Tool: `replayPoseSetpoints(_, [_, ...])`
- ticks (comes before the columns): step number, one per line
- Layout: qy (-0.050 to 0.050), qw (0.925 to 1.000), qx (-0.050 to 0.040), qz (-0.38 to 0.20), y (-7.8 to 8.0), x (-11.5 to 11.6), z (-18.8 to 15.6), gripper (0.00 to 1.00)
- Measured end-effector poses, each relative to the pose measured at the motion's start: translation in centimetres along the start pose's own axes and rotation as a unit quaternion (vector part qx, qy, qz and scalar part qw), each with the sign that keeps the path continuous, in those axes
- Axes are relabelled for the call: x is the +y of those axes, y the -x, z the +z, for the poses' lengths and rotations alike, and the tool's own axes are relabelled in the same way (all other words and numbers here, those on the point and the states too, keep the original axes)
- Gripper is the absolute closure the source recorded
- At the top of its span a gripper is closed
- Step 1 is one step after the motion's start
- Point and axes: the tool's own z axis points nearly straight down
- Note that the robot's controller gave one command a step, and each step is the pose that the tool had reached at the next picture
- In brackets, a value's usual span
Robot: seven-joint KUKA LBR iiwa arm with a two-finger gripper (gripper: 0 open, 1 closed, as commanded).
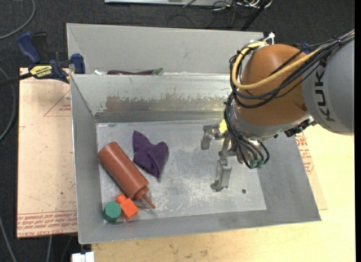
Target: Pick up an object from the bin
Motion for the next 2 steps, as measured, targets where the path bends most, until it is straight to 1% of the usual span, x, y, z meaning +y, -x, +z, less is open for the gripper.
replayPoseSetpoints(1, [0.000, 1.0000, -0.0042, 0.001, 0.2, 0.0, -0.4, 0.00])
replayPoseSetpoints(2, [0.000, 0.9998, -0.0036, 0.018, 5.1, 3.6, -0.1, 0.00])
